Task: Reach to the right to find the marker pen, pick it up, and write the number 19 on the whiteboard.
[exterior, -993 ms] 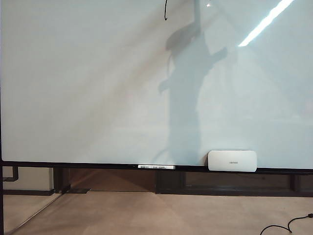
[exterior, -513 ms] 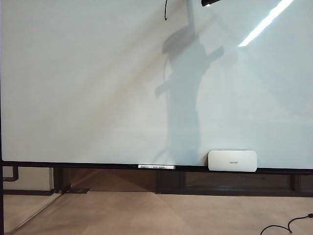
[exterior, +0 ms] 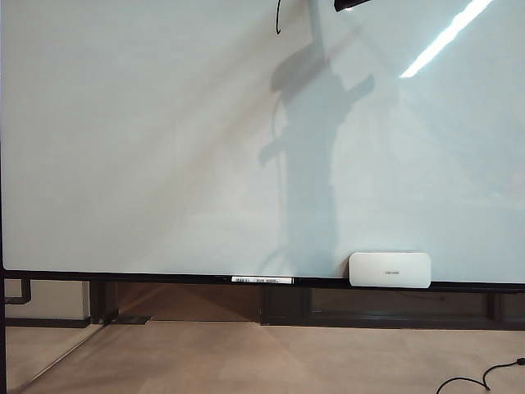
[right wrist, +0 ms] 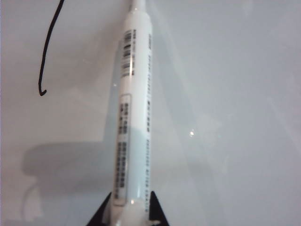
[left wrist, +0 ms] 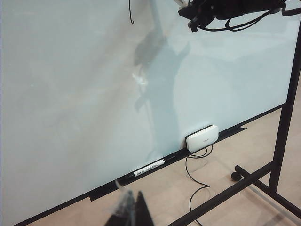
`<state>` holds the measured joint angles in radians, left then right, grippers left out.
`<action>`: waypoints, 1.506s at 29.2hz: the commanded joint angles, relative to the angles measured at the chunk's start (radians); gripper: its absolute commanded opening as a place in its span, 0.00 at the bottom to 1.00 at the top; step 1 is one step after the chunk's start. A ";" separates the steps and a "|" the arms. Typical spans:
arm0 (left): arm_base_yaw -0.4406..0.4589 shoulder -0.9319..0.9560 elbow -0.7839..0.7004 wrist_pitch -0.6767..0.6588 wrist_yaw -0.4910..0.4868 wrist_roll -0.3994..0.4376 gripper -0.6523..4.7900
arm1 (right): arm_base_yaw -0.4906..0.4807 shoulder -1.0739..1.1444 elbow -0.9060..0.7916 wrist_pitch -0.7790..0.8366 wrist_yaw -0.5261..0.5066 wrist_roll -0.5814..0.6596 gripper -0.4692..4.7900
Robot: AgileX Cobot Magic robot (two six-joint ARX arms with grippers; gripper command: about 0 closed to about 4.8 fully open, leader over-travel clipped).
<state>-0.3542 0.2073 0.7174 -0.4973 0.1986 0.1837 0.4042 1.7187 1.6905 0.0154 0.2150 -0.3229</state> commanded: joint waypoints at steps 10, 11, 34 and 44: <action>0.000 0.000 0.003 0.013 0.000 0.000 0.11 | 0.001 -0.002 0.005 -0.139 0.041 0.002 0.08; 0.000 0.000 0.003 0.013 0.000 0.000 0.11 | 0.001 -0.002 0.005 -0.147 0.042 0.002 0.08; 0.000 0.000 0.003 0.021 0.000 0.001 0.11 | -0.005 -0.002 0.006 -0.171 0.244 0.001 0.08; 0.000 0.000 0.003 0.021 0.000 0.003 0.11 | -0.022 -0.035 0.006 -0.191 0.195 0.012 0.08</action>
<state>-0.3542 0.2073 0.7174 -0.4904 0.1986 0.1841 0.3847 1.7088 1.6901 -0.1951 0.4156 -0.3260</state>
